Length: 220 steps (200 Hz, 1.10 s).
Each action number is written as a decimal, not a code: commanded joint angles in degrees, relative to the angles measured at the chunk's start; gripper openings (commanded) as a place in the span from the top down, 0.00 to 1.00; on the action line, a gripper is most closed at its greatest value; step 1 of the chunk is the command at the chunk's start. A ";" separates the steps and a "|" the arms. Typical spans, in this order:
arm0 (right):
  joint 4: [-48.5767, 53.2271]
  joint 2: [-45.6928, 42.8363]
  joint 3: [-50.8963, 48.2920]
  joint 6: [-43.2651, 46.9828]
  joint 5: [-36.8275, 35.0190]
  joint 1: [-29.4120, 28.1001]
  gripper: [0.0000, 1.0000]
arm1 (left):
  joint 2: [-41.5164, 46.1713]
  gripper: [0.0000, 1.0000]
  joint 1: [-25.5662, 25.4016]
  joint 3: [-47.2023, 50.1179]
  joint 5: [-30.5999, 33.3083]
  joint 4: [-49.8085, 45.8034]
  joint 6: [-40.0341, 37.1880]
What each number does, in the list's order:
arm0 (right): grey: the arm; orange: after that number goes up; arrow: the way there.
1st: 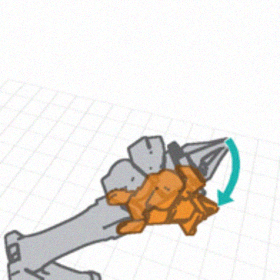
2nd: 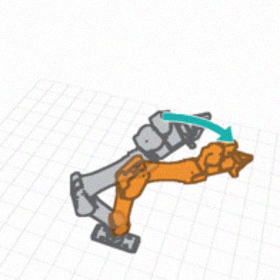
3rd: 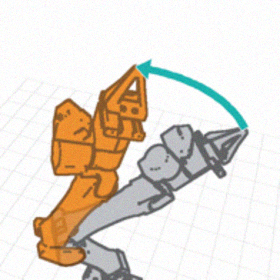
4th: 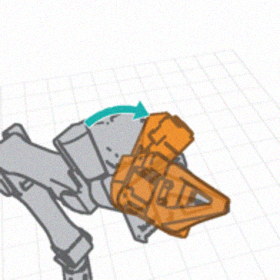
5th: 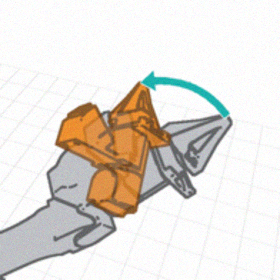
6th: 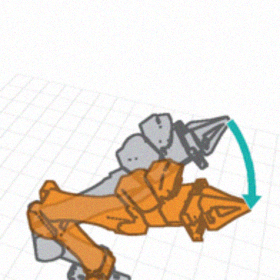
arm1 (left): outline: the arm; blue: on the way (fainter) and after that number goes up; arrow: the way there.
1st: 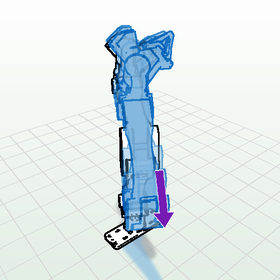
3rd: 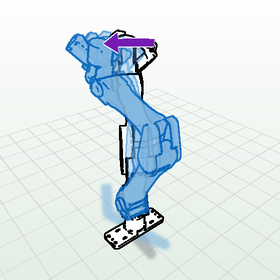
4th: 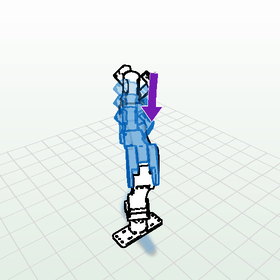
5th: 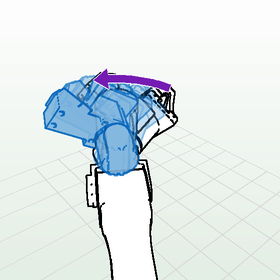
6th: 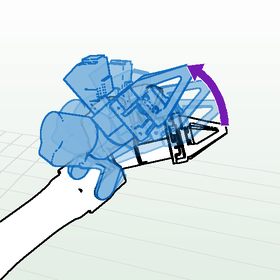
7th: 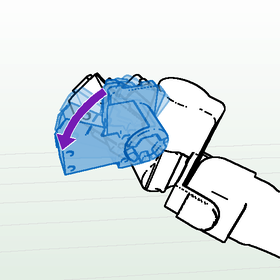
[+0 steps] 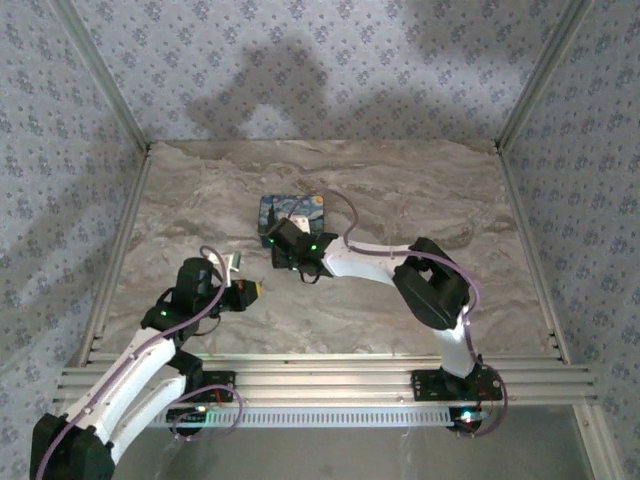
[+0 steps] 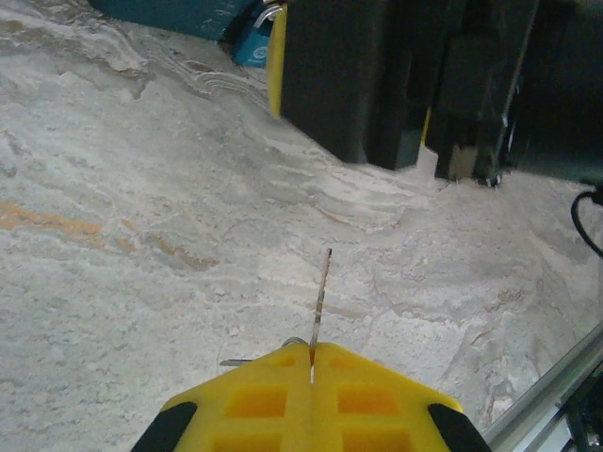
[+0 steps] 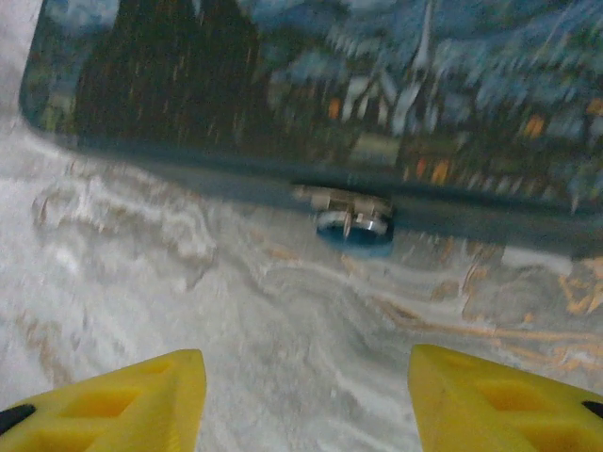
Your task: Unlock the padlock with the key
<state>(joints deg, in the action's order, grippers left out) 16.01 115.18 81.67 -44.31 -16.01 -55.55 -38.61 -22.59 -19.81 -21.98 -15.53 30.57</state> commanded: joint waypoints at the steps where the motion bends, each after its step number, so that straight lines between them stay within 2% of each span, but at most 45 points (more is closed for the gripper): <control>1: 6.25 3.43 2.34 -4.36 -8.74 0.68 0.40 | 1.82 1.00 0.27 1.23 1.41 -1.24 0.99; 125: 4.42 12.80 10.36 -2.78 -6.32 2.81 0.41 | 1.47 1.00 0.26 4.81 0.45 1.19 3.90; 220: 4.53 14.16 13.51 -4.28 -8.39 2.57 0.39 | 1.08 1.00 0.27 4.52 0.36 0.86 2.83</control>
<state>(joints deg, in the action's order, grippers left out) 20.91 127.48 93.06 -47.37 -22.24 -53.12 -37.60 -22.59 -14.87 -21.19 -15.00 33.69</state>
